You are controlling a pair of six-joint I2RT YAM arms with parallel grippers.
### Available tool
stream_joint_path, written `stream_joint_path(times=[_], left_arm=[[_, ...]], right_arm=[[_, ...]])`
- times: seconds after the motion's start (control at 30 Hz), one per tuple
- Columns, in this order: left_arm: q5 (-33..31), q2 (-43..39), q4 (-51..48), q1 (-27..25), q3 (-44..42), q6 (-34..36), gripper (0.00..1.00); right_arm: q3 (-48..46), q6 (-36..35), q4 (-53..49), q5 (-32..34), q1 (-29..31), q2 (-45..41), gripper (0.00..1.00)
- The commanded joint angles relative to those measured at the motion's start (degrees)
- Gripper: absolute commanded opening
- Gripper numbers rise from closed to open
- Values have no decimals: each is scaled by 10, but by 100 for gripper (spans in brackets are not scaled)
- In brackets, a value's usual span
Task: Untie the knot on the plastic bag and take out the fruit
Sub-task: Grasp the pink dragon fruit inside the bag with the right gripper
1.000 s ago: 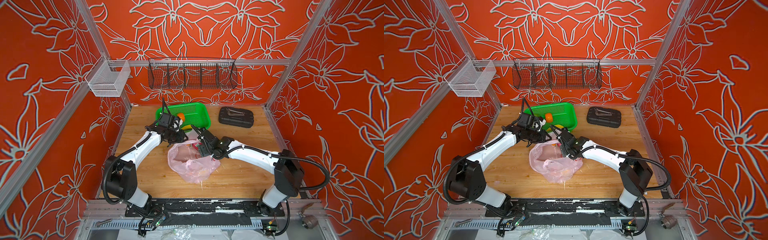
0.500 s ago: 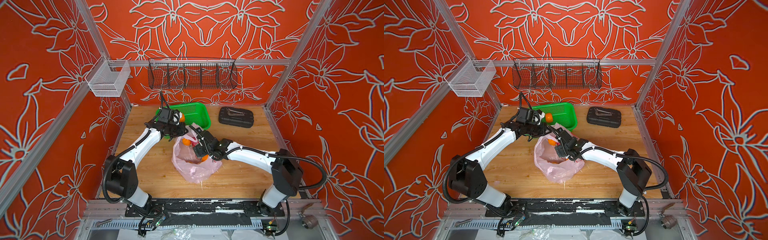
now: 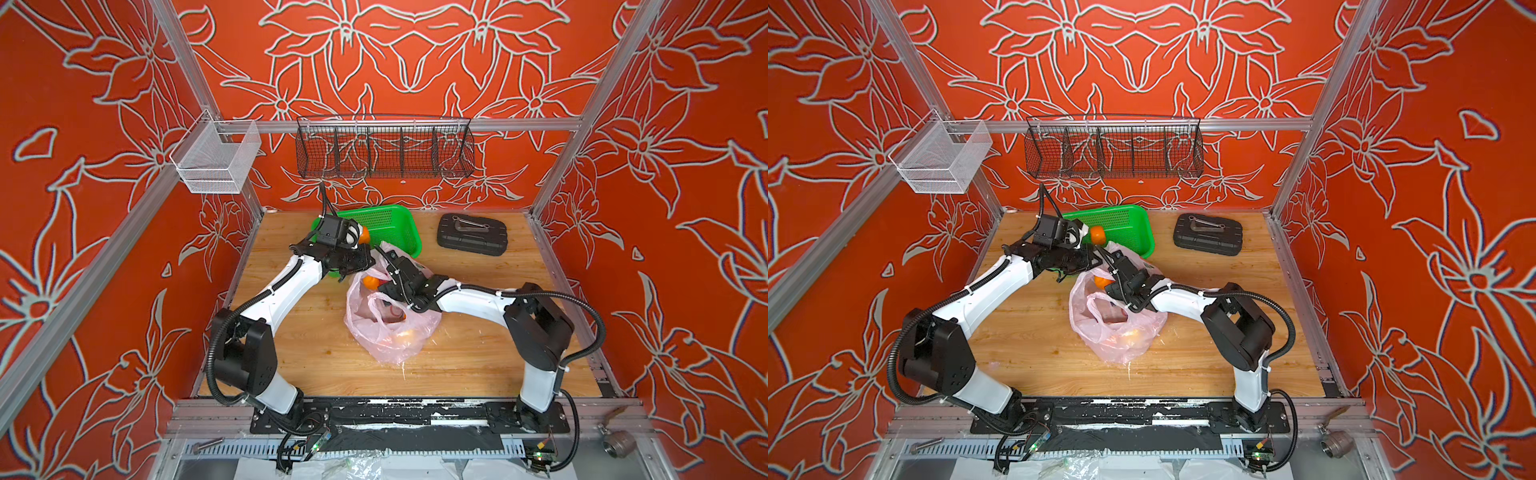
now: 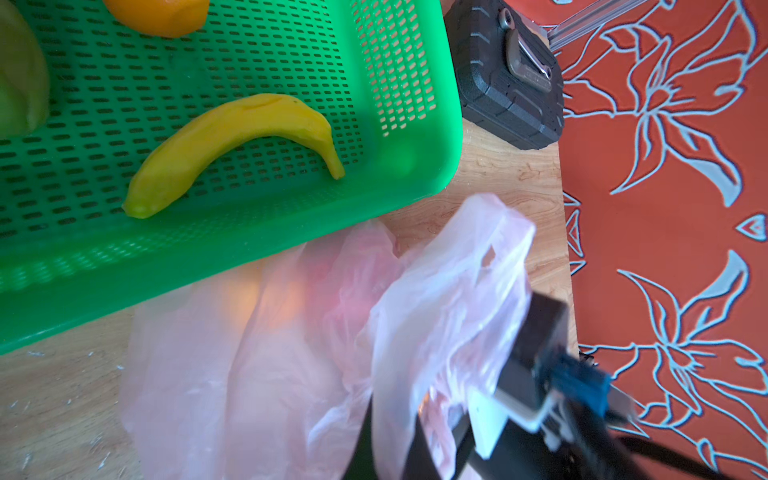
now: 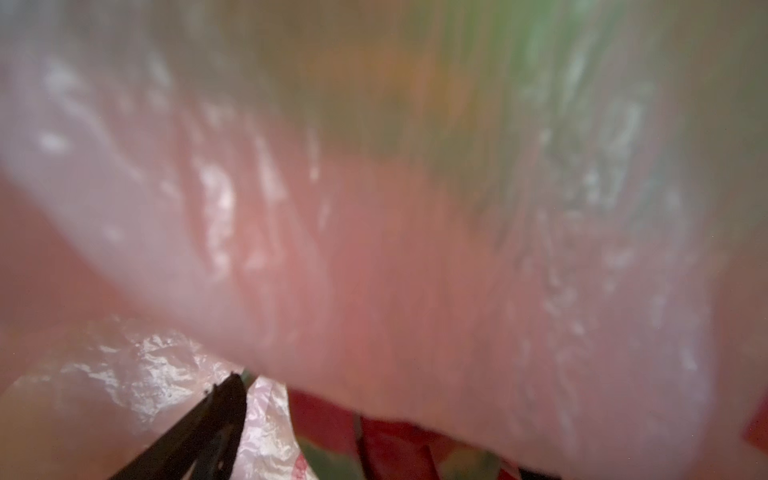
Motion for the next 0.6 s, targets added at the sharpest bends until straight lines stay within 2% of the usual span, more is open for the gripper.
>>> stream_joint_path(times=[0.0,0.13,0.57], left_arm=[[-4,7,1,-1,-1,2,0],[-6,9,-2,0,-3,4,0],[-30,1,-9,2,-5,5,0]], right_arm=[[15,-3,14,-37,-9,35,97],[23,0,19,-82,-16,53,91],[-14,3,65,-145,-17,1,50]])
